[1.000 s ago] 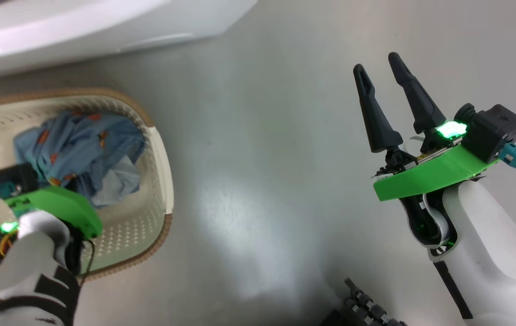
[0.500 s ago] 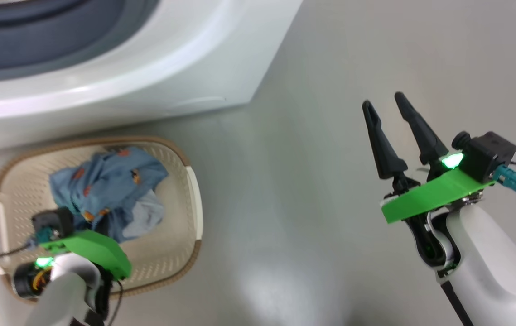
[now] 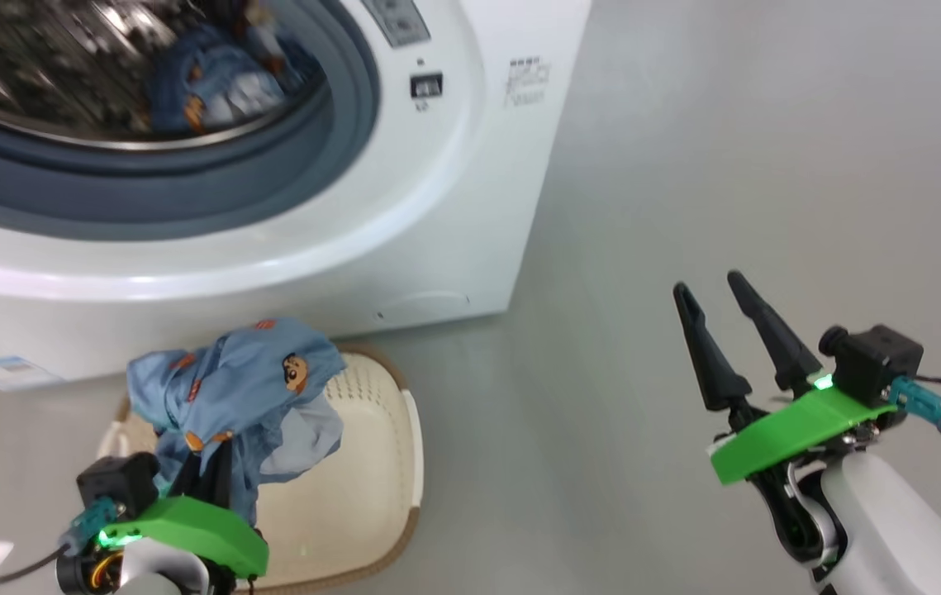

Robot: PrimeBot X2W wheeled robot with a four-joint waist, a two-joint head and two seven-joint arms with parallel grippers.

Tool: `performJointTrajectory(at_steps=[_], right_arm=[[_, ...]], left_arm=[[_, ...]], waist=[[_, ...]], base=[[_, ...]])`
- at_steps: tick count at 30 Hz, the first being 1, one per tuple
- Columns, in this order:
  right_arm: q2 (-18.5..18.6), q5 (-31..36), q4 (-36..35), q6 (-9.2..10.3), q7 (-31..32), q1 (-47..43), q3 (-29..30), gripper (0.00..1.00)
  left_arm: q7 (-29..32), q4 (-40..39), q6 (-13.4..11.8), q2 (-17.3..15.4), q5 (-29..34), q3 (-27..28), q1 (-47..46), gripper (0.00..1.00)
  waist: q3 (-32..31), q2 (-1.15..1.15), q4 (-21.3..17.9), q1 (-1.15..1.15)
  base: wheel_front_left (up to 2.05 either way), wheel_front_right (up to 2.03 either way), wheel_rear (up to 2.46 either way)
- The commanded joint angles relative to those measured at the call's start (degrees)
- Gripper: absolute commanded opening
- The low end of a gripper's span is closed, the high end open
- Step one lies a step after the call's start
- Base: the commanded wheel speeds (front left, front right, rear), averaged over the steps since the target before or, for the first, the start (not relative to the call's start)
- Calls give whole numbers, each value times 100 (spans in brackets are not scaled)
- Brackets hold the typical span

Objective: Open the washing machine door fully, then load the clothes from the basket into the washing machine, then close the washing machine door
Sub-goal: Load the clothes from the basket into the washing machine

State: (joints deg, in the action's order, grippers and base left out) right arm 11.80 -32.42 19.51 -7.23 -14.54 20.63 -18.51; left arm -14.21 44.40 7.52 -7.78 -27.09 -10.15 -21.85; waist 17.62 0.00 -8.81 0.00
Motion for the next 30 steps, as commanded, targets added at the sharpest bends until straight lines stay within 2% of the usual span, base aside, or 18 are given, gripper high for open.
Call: performJointTrajectory(at_steps=[1,9,20,30], right_arm=[[83,-74,-83,-25,-46,-173,-82,100],[169,-87,-55,-25,-46,-486,14,100],[241,60,-145,-25,-46,-641,185,100],[302,208,-228,-25,-46,-633,371,100]], left_arm=[[-78,-378,-4,-112,-27,233,202,0],[-78,-1557,-80,-59,131,274,695,0],[86,-3136,-468,-200,281,286,1163,0],[240,-3754,-630,-178,271,231,1404,0]], waist=[[-686,0,304,0],[-1157,0,459,0],[-1368,0,513,0],[-1405,0,525,0]], base=[[0,0,0],[0,0,0],[0,0,0],[0,0,0]])
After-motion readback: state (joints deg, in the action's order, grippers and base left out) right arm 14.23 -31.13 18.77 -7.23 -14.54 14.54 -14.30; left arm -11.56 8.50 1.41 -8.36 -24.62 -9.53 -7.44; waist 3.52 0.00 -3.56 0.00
